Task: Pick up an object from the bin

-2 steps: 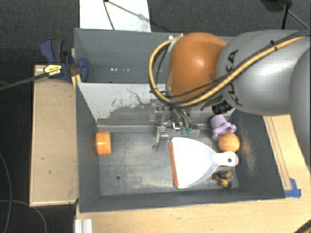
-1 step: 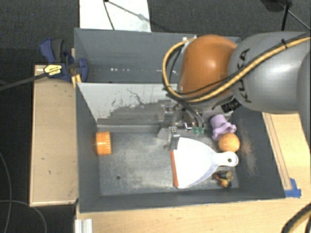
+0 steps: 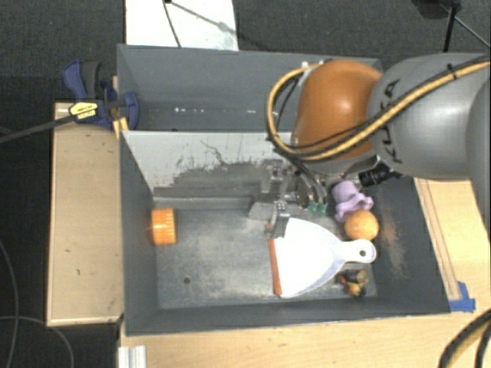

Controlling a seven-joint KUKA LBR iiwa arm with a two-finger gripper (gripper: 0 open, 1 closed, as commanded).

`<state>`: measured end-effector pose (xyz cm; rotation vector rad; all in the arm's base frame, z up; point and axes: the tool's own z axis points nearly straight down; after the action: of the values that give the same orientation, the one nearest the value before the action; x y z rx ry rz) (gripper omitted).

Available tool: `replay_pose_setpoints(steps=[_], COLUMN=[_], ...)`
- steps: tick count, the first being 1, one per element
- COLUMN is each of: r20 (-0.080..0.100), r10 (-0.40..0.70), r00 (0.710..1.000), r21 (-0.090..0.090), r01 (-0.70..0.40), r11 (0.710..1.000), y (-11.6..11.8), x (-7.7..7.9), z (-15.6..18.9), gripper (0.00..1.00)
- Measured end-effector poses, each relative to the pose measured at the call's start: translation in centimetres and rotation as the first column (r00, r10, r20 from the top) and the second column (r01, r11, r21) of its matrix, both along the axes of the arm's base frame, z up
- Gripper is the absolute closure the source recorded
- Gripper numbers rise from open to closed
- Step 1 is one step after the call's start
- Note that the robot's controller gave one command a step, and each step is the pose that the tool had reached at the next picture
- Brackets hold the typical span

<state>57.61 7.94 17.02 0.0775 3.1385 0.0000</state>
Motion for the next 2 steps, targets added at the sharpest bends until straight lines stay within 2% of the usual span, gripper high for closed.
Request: replay_pose_setpoints(steps=[1, 2], r20=[0.000, -0.001], r10=[0.008, 0.164], r00=[1.000, 0.987], r21=[0.001, 0.000], r01=[-0.008, -0.164], r11=[1.000, 0.987], y=[-1.9, -3.7], x=[0.0, 0.2], z=[-1.9, -3.2], gripper=[0.00, 0.00])
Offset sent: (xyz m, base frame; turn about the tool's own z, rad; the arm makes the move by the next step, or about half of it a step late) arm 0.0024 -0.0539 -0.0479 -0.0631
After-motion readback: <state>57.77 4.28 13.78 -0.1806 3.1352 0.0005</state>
